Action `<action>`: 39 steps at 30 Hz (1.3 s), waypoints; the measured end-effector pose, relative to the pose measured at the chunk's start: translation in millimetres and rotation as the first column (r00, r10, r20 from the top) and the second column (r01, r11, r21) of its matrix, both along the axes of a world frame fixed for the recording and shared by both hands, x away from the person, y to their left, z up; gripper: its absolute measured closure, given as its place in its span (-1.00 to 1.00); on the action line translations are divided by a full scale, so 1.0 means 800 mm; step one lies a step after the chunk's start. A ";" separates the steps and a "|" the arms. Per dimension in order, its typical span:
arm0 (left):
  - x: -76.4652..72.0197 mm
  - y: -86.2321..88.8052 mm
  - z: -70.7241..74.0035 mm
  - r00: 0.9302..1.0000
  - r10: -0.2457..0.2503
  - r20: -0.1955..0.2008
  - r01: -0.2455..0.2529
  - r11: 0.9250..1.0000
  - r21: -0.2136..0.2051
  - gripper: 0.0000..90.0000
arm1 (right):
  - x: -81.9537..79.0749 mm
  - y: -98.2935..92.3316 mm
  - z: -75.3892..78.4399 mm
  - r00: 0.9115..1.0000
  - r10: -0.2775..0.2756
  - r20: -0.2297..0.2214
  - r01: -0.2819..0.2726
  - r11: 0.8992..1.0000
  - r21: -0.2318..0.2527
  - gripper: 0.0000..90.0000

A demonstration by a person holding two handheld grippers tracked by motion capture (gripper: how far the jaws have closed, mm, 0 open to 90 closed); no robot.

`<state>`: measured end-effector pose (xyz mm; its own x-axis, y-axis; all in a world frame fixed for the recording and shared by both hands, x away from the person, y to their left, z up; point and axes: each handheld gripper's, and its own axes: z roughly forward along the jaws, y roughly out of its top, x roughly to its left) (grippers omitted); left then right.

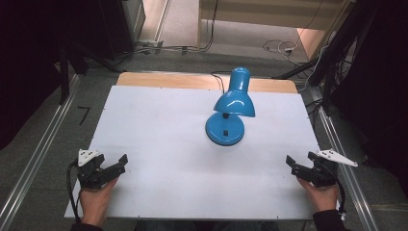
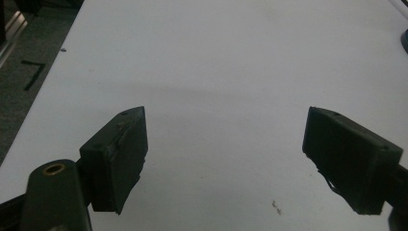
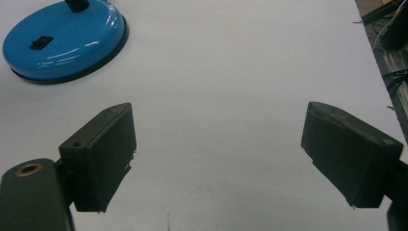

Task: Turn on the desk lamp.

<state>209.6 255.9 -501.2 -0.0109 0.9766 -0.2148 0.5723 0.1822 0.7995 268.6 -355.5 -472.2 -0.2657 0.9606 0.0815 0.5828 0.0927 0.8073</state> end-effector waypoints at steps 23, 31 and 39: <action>0.002 0.000 -0.002 1.000 -0.004 -0.004 0.004 1.000 -0.001 -0.63 | 0.019 0.029 0.001 0.999 0.050 -0.005 -0.050 0.999 -0.014 -0.76; 0.001 0.000 -0.001 1.000 -0.005 -0.002 0.005 1.000 -0.001 -0.63 | 0.025 0.047 0.002 0.997 0.078 -0.001 -0.078 0.997 -0.016 -0.76; 0.001 0.000 -0.001 1.000 -0.007 -0.002 0.007 1.000 -0.005 -0.63 | 0.031 0.061 0.002 0.994 0.111 -0.003 -0.111 0.994 -0.007 -0.75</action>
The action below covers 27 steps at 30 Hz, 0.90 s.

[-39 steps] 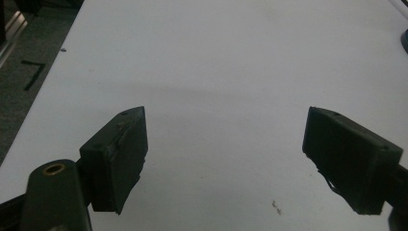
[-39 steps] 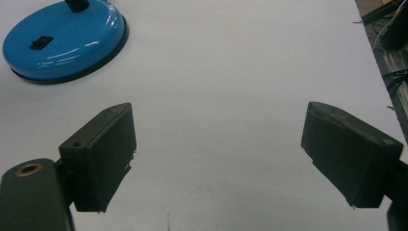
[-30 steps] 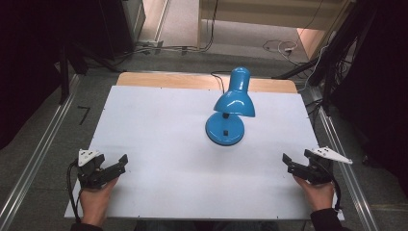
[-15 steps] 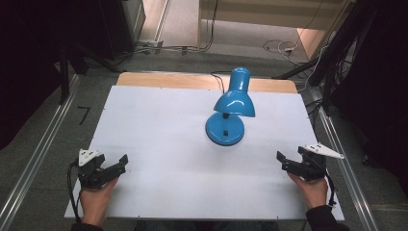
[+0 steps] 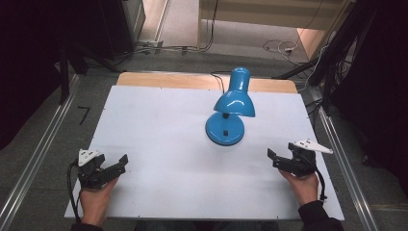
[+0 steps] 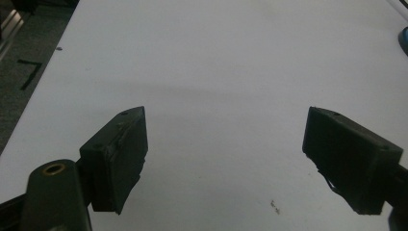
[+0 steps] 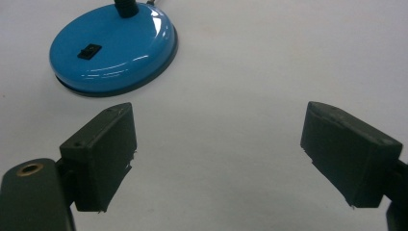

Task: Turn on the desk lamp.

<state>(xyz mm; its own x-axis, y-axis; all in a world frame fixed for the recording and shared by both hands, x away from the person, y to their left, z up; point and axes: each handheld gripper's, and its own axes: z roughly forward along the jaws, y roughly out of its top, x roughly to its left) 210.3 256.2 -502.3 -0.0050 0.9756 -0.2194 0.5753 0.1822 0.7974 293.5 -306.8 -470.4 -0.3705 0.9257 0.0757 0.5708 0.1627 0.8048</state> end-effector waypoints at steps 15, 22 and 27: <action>-0.002 0.000 0.002 1.000 -0.002 0.009 0.002 1.000 0.003 -0.63 | 0.007 0.018 0.002 1.000 0.029 -0.001 -0.029 1.000 0.004 -0.73; -0.002 0.000 0.002 1.000 -0.003 0.011 0.003 1.000 0.000 -0.63 | 0.011 0.031 0.001 0.999 0.049 -0.001 -0.049 0.999 0.004 -0.73; -0.002 0.000 0.002 1.000 -0.002 0.007 0.002 1.000 0.004 -0.63 | 0.013 0.037 0.002 0.998 0.063 0.000 -0.063 0.998 0.004 -0.73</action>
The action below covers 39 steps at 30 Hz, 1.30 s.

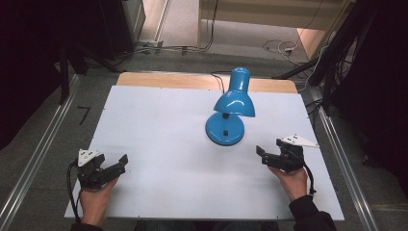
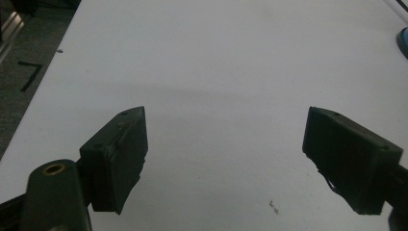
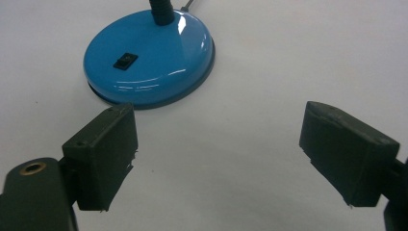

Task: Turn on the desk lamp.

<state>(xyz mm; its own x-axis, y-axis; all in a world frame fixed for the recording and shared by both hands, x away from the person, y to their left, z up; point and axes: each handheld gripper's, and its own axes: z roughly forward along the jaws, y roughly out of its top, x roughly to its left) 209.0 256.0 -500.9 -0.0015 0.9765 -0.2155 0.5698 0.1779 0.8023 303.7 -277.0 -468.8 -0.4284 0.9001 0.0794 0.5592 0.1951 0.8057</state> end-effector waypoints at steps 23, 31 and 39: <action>0.001 0.000 -0.001 1.000 0.004 -0.004 -0.004 1.000 -0.006 -0.63 | 0.009 0.026 -0.001 0.999 0.034 -0.005 -0.034 0.999 0.006 -0.73; 0.000 0.001 0.000 1.000 0.003 -0.001 -0.003 1.000 -0.005 -0.63 | 0.014 0.037 0.000 0.999 0.046 -0.001 -0.046 0.999 0.006 -0.73; 0.000 0.001 0.000 1.000 0.007 0.002 -0.007 1.000 -0.006 -0.63 | 0.019 0.041 0.002 0.999 0.052 0.007 -0.052 0.998 0.022 -0.73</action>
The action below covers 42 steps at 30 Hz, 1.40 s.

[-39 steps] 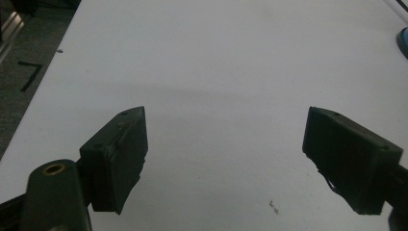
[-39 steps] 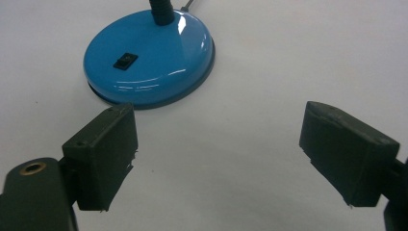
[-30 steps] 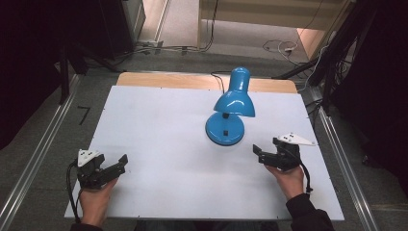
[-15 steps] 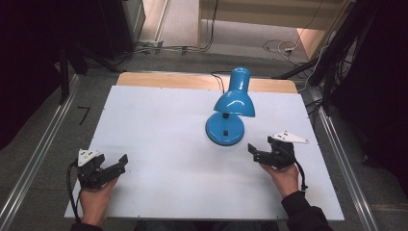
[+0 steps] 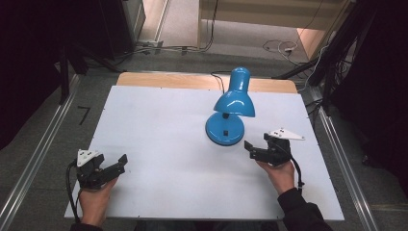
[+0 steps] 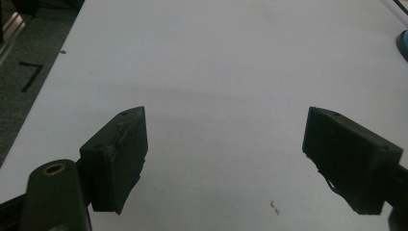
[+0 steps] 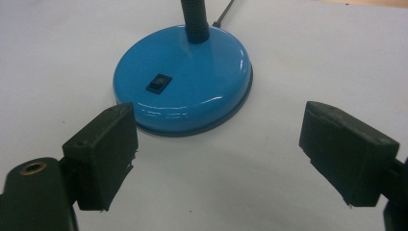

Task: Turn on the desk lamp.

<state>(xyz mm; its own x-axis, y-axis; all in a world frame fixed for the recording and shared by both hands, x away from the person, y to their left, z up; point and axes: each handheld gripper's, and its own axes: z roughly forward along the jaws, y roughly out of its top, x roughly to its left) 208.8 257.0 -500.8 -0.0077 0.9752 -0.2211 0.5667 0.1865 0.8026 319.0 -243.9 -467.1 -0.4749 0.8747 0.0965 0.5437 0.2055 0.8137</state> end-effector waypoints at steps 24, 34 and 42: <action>-0.001 0.002 0.000 1.000 0.003 0.001 -0.003 1.000 -0.002 -0.63 | 0.022 0.039 -0.003 1.000 0.009 -0.002 -0.009 1.000 -0.009 -0.62; 0.000 0.002 0.000 1.000 0.001 0.001 -0.001 1.000 -0.004 -0.63 | 0.034 0.061 -0.009 1.000 0.006 0.013 -0.005 1.000 -0.030 -0.33; 0.000 0.003 0.000 1.000 -0.005 0.001 0.005 1.000 -0.005 -0.63 | 0.041 0.076 -0.016 0.999 0.028 0.027 -0.027 0.999 -0.039 0.46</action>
